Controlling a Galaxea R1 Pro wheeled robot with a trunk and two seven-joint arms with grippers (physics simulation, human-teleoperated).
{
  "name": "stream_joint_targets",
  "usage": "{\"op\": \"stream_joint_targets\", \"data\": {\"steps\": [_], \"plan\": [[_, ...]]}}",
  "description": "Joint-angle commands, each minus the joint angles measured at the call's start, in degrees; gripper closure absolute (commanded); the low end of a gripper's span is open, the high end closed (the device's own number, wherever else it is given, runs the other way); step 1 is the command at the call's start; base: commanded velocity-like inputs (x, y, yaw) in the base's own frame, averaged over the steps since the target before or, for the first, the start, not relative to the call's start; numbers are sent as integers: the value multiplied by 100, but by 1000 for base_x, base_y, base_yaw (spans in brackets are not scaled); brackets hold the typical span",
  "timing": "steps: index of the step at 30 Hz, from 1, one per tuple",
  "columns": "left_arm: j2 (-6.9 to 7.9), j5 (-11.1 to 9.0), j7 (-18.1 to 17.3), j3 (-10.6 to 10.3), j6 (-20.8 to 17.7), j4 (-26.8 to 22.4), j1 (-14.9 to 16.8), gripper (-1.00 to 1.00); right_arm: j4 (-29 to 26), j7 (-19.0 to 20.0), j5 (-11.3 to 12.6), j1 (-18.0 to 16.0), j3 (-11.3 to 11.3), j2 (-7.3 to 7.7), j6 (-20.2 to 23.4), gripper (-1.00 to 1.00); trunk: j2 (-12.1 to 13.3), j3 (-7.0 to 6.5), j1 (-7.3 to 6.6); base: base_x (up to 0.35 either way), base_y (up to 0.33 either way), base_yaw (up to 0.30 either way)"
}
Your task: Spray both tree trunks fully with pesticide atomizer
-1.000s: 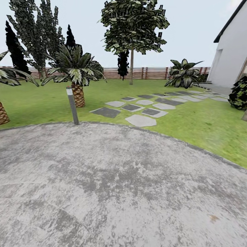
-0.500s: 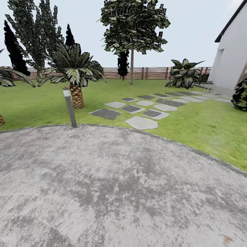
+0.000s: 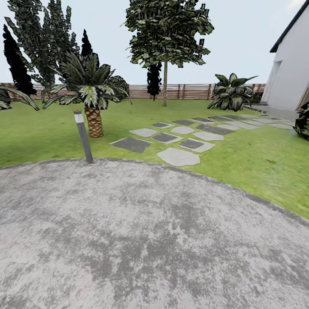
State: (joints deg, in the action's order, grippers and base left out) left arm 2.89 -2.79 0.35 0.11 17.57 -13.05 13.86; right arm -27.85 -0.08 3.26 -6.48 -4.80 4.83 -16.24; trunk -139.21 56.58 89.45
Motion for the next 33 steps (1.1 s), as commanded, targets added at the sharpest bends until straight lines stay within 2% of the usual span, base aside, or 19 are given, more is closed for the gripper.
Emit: {"op": "stream_joint_targets", "data": {"steps": [1,33], "plan": [[-1,-29,2,-2,18,5,3,-100,5,-1,34,-3,5,1,-20,-100,-2,5,2,340,0,0],[-6,-29,0,-2,18,5,5,-100,4,-1,34,-3,5,1,-20,-100,-2,5,2,340,0,0]]}}
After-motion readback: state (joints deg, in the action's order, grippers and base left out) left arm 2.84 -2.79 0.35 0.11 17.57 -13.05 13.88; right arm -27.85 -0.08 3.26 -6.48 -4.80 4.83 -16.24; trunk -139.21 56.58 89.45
